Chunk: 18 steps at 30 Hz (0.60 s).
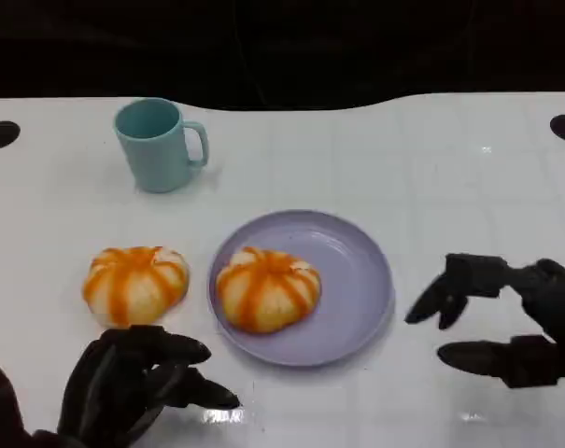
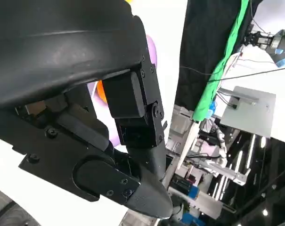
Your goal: Grasp the bread from the table and place it into the plate.
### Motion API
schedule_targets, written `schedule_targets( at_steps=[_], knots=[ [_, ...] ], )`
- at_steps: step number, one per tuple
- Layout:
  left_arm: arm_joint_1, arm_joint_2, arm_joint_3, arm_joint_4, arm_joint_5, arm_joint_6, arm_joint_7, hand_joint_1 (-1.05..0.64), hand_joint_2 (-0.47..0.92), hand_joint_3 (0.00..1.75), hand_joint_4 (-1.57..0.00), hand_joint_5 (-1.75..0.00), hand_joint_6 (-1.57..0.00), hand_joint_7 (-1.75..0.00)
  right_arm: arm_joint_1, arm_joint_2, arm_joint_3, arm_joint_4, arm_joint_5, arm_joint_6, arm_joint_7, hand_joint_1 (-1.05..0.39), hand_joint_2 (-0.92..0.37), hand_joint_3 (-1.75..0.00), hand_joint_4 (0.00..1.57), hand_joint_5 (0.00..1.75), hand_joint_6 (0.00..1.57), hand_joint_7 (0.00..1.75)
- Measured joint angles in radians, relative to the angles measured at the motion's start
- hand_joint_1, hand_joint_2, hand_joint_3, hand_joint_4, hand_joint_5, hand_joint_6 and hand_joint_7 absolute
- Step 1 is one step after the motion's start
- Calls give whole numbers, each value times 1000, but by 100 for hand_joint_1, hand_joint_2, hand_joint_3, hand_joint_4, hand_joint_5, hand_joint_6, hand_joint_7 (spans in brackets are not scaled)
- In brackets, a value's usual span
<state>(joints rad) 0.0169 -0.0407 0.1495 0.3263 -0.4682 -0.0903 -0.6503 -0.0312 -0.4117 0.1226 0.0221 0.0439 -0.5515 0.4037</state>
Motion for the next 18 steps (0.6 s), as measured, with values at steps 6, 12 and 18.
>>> schedule_targets(
  at_steps=[6,12,18],
  knots=[
    [3,-4,-2,-7,0,1,0,-98,80,0,-157,-20,-154,0,98,8,-23,-89,74,88,25,-44,-92,-35,70,175,52,153],
    [4,-4,-2,-8,0,2,0,-98,80,0,-157,-21,-154,0,183,30,-30,-186,80,198,21,-43,-92,-37,70,175,47,168],
    [4,-4,1,-7,0,4,0,-97,80,0,-157,-21,-154,0,192,57,-31,-187,95,265,37,-43,-92,-36,70,175,47,174]
  ],
)
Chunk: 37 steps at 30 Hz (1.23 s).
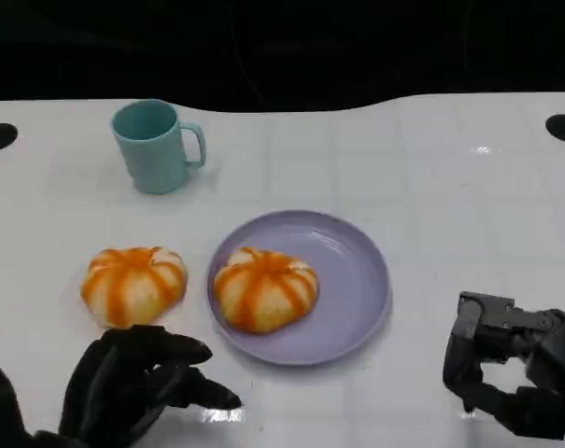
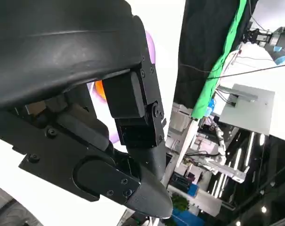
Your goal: Grasp the bread from the table and place it into the plate.
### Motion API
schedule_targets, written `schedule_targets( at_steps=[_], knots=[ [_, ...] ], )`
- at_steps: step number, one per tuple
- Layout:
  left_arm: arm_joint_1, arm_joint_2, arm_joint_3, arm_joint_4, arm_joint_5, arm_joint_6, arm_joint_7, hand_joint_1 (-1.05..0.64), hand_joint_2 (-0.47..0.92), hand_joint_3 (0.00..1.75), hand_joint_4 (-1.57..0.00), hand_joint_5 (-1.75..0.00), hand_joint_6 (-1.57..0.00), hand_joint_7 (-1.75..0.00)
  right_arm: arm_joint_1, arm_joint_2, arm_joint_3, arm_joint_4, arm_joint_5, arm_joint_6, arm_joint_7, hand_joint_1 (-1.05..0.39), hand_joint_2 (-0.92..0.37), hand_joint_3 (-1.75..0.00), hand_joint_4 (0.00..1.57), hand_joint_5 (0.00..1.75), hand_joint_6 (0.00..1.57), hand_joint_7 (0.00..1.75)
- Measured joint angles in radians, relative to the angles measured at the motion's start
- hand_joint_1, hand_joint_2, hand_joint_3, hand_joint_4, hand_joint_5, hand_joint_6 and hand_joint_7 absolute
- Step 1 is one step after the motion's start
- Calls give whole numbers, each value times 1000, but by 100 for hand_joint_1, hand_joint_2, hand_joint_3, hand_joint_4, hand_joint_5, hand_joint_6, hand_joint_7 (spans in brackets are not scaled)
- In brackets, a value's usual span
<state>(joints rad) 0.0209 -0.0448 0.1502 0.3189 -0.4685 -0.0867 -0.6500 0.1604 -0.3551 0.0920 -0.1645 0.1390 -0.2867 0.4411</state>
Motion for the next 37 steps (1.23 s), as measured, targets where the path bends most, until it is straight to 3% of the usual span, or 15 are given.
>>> schedule_targets(
  at_steps=[10,37],
  knots=[
    [-3,8,4,9,-2,8,0,-97,81,0,-157,-20,-154,0,-29,43,18,82,18,10,79,-42,-92,-31,71,175,50,175],
    [-9,11,10,38,-2,4,-13,-96,79,0,-157,-21,-155,-1,-70,67,32,194,-29,-124,93,-42,-92,-34,70,175,48,174]
  ],
)
